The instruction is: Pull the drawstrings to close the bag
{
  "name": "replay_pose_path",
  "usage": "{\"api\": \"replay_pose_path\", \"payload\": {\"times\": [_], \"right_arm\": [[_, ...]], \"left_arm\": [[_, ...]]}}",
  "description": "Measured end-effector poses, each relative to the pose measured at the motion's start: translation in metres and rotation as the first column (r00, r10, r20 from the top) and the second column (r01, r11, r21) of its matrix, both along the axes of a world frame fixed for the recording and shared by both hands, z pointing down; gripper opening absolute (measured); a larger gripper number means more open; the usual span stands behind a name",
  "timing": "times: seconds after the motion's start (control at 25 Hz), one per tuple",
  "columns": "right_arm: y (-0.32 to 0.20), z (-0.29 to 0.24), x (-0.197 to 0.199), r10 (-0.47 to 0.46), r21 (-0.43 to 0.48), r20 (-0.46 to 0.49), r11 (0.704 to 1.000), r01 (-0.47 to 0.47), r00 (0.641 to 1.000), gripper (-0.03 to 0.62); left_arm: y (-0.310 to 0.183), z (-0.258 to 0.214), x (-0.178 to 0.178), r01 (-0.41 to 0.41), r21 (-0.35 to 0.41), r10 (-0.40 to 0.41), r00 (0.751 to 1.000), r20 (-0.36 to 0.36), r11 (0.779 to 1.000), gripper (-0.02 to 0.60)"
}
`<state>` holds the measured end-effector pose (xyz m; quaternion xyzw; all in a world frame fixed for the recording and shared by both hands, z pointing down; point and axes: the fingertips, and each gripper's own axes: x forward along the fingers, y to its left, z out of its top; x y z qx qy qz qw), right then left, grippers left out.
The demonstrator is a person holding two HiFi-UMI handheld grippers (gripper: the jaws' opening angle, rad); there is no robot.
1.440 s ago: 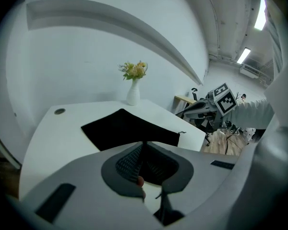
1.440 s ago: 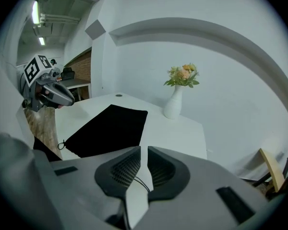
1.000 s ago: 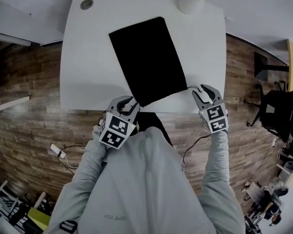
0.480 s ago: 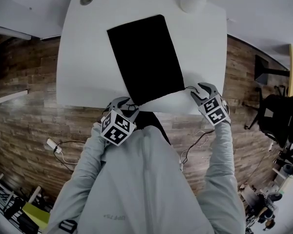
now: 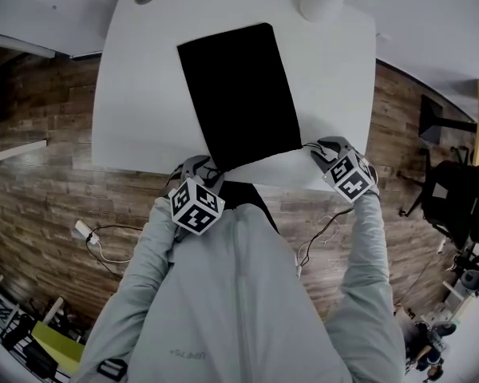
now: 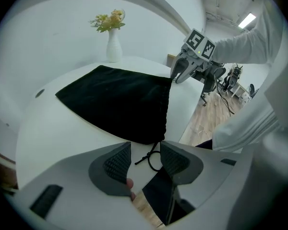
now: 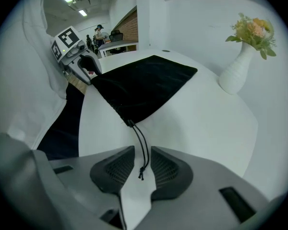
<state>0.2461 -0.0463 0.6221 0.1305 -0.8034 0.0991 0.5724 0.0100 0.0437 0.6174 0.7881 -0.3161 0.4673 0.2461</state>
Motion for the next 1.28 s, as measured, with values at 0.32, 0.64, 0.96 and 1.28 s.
{"api": "replay_pose_path", "payload": {"times": [0.32,0.64,0.96,1.28], "right_arm": [[0.004,0.001,-0.001,0.074,-0.038,0.013,0.997,-0.073,0.997,0.103],[0.003,0.002,0.000,0.132,-0.061,-0.018,0.989,-0.133,0.991,0.032],[-0.006,-0.006,-0.004,0.232,0.017,0.025,0.972,-0.233,0.972,0.021],[-0.035,-0.057,-0.032,0.318,0.158,0.198,0.923,-0.351,0.927,0.021]], "left_arm": [[0.003,0.001,-0.004,-0.057,-0.018,0.058,0.998,0.033,0.998,0.183],[0.003,0.002,-0.009,-0.052,-0.051,0.054,0.998,0.042,0.997,0.035],[-0.004,-0.001,-0.017,0.029,-0.048,-0.029,1.000,0.000,0.998,0.032],[-0.038,-0.040,-0.039,0.151,0.053,-0.147,0.987,-0.071,0.987,0.032]]}}
